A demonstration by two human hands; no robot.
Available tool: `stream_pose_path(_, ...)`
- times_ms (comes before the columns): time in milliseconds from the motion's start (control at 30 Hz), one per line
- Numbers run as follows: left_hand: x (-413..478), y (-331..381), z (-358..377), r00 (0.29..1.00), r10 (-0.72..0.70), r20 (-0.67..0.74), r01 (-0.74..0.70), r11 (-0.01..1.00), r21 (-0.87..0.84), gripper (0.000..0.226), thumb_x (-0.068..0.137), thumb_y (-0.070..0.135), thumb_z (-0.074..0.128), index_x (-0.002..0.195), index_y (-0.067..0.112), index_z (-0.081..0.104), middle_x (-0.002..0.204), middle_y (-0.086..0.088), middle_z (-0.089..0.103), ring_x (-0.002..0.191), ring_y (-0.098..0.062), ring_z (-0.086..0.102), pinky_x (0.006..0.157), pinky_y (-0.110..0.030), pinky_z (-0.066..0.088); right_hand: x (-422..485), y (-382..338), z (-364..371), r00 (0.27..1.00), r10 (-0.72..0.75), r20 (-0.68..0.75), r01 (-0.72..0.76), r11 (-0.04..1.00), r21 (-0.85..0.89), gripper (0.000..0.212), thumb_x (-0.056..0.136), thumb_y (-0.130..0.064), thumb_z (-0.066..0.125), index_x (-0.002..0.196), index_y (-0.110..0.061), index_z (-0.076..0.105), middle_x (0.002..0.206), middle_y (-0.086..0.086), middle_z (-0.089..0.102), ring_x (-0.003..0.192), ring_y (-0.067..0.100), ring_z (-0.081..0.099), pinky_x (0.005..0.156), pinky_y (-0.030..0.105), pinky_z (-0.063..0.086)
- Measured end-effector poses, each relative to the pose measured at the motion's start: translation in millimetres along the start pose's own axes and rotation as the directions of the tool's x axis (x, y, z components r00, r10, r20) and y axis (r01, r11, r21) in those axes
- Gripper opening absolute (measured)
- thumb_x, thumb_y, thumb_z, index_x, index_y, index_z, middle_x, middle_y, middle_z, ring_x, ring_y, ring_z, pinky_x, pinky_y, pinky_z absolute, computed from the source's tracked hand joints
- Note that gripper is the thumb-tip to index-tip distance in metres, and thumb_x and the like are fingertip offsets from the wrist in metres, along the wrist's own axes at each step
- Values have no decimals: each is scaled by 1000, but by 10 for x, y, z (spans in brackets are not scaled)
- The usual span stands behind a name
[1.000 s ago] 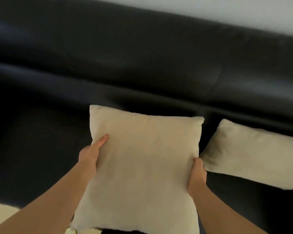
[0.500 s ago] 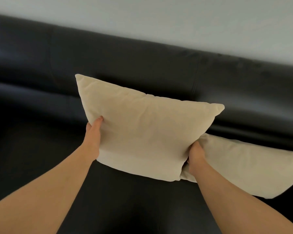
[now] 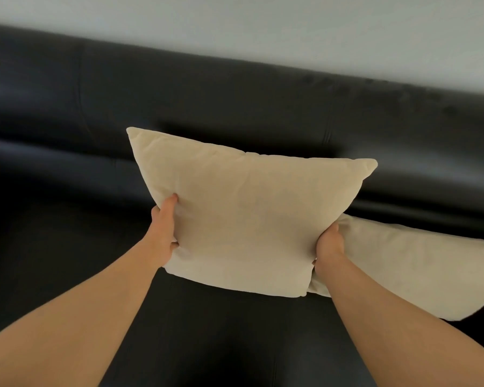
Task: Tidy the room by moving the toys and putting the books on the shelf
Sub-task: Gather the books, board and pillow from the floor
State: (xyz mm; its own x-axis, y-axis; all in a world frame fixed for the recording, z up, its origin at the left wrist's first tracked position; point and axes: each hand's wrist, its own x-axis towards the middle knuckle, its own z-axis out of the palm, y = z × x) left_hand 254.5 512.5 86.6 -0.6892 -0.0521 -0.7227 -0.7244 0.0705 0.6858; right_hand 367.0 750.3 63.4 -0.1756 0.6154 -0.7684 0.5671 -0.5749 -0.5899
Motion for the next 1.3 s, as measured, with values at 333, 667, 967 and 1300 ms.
stream_pose_path(333, -298, 162, -366, 991, -48, 125, -3, 925, 381, 61, 87, 43, 56, 139, 21, 34, 136, 2, 46, 126, -28, 43, 105, -49, 34, -515, 262, -184, 997, 33, 64, -32, 999, -24, 44, 94, -19, 43, 138, -19, 43, 137, 2, 48, 124, 27, 46, 98, 42, 40)
stream_pose_path(667, -1386, -282, -684, 991, 23, 129, -80, 883, 462, 38, 96, 22, 46, 132, 12, 43, 115, -3, 56, 110, -19, 54, 101, -41, 41, -1459, 619, -432, 943, -70, 325, 140, 971, -196, 36, 96, -21, 49, 131, -15, 48, 131, 6, 50, 119, 26, 49, 93, 36, 43)
stream_pose_path(967, -2613, -1310, -935, 995, 35, 88, -62, 944, 324, 28, 96, 21, 47, 124, 14, 49, 116, -3, 60, 102, -15, 57, 95, -37, 45, -2077, 1507, -1138, 931, -1, 364, 140, 925, -354, 30, 94, -19, 52, 123, -9, 48, 124, 8, 53, 109, 22, 52, 89, 35, 46)
stream_pose_path(1300, -2948, -1988, -1735, 1000, -21, 20, 15, 967, 253, 21, 95, 19, 48, 114, 14, 55, 108, -3, 62, 99, -16, 59, 87, -33, 45, -2674, 2320, -1104, 926, 50, 373, 145, 868, -475, 17, 94, -20, 54, 108, -13, 49, 115, 8, 57, 102, 20, 55, 88, 34, 48)
